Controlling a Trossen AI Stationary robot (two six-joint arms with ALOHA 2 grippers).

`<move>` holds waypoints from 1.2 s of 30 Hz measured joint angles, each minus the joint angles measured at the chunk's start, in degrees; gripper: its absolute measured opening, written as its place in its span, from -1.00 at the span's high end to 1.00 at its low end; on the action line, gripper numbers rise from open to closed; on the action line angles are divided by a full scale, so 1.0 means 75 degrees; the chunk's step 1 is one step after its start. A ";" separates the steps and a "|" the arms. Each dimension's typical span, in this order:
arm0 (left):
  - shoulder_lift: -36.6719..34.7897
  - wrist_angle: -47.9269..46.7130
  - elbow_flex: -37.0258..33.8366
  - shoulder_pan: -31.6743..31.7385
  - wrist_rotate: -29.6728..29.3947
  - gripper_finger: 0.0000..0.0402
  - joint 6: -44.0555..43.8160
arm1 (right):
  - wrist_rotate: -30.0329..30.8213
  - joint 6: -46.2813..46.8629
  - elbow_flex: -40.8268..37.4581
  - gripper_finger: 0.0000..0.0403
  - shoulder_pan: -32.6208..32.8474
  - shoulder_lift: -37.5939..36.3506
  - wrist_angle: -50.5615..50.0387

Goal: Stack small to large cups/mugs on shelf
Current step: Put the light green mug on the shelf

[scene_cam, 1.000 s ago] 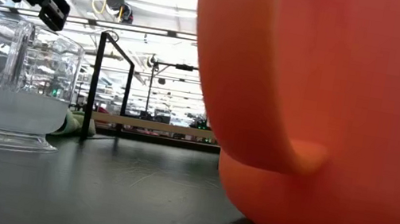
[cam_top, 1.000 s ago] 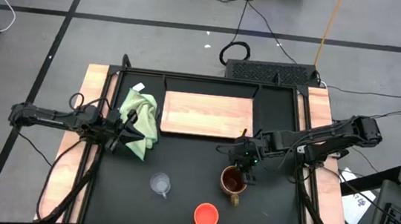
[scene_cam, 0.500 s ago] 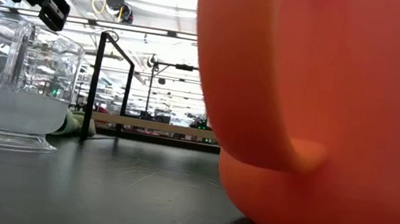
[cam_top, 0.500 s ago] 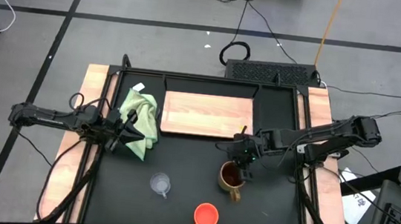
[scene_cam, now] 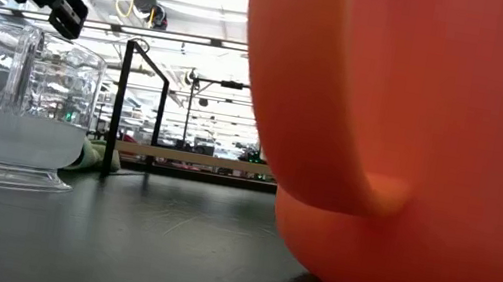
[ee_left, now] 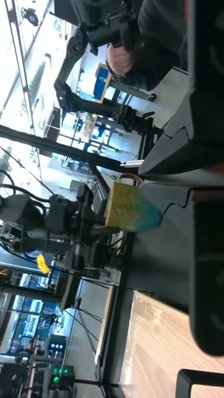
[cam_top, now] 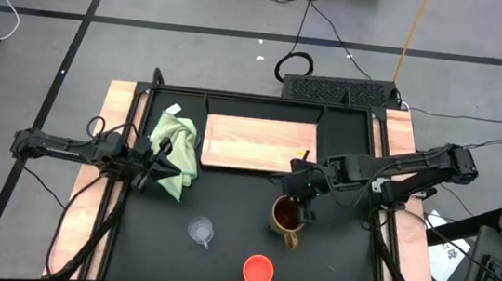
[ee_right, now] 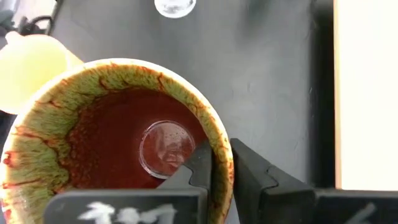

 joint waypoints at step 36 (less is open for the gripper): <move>0.0000 0.0021 0.0000 -0.0005 0.0119 0.84 -0.0042 | -0.0028 -0.0587 -0.2898 0.88 -0.0643 -0.2053 0.3971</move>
